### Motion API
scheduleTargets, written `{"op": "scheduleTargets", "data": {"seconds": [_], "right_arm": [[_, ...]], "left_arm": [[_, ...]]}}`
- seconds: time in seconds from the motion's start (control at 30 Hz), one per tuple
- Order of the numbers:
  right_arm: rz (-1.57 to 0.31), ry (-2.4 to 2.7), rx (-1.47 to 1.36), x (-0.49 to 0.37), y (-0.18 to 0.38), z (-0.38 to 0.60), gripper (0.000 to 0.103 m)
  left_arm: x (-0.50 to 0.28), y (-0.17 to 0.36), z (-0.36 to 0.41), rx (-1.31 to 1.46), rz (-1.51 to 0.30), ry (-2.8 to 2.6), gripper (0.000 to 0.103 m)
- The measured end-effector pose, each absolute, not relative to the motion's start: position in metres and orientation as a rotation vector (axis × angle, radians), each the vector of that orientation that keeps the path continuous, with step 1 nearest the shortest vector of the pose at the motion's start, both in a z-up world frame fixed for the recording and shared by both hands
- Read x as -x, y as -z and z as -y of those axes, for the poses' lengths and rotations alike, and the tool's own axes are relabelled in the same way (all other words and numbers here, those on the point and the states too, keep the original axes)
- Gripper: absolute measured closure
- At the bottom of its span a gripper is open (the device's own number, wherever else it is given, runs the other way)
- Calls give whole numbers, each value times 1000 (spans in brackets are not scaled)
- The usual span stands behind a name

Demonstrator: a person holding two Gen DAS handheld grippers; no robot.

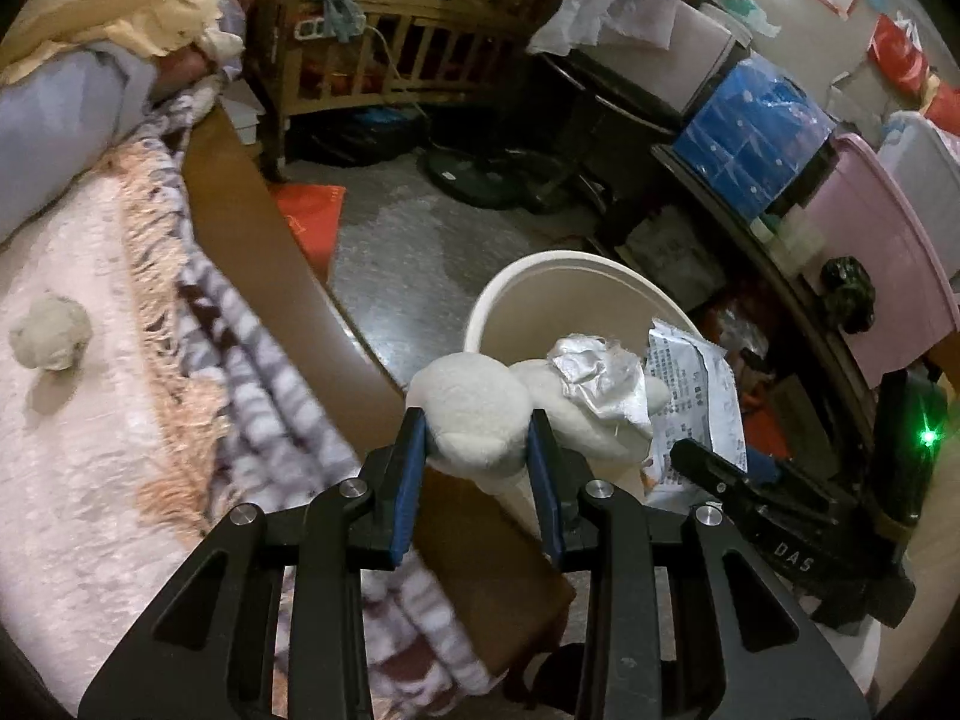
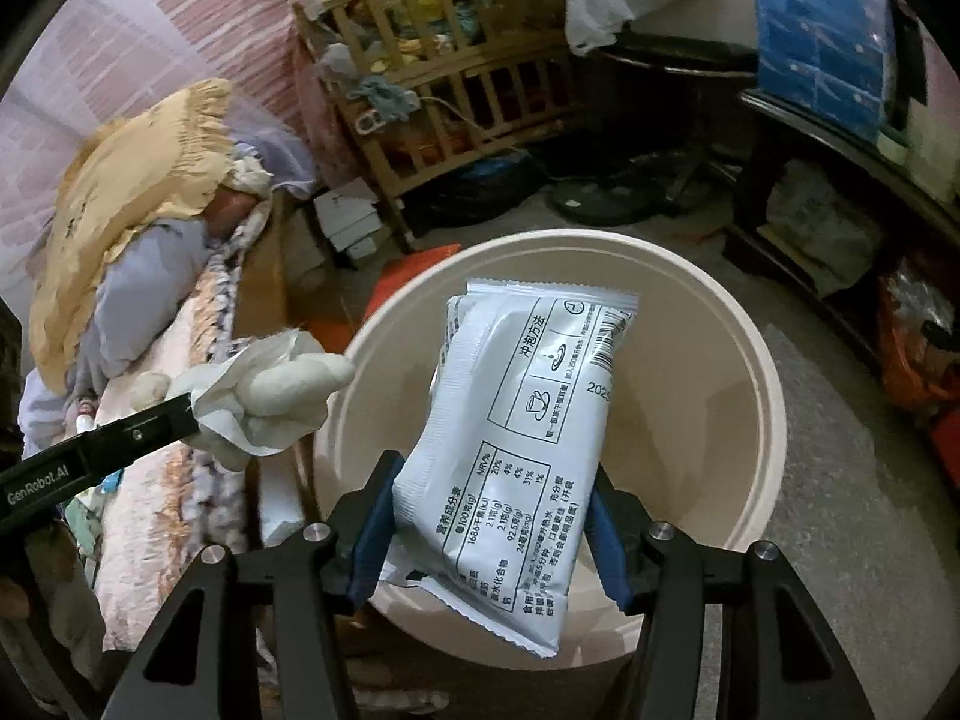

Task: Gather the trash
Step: 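Carry both items over the bucket and open both tools to drop them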

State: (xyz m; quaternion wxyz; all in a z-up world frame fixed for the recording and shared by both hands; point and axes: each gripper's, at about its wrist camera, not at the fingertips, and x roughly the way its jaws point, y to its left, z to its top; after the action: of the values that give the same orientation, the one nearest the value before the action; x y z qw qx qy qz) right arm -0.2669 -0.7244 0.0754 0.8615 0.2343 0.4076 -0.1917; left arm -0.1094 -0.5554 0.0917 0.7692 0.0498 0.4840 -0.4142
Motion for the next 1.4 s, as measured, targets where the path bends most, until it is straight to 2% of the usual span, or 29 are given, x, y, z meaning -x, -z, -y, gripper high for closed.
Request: {"op": "scheduleTargets", "data": {"seconds": [0.27,0.4,0.5,0.53,0.6,0.97,1.4], "right_arm": [[-860,461,-505,272,-68,738,48],[-854,475,-531,276,-67,745,46],[-855,475,-543,277,-65,744,36],[-852,470,-544,277,-65,743,35],[-851,466,-543,277,-66,743,35],[-840,416,-519,269,-70,727,35],[-838,254,-470,230,-81,656,33]], "left_arm": [[110,-83,575,-100,-1066,926,71],[109,-80,579,-63,-1083,954,67],[109,-79,581,-32,-1107,979,60],[109,-79,581,-28,-1108,984,54],[110,-81,578,-25,-1097,982,49],[112,-91,536,-102,-998,861,49],[101,-96,440,-134,-914,654,49]]}}
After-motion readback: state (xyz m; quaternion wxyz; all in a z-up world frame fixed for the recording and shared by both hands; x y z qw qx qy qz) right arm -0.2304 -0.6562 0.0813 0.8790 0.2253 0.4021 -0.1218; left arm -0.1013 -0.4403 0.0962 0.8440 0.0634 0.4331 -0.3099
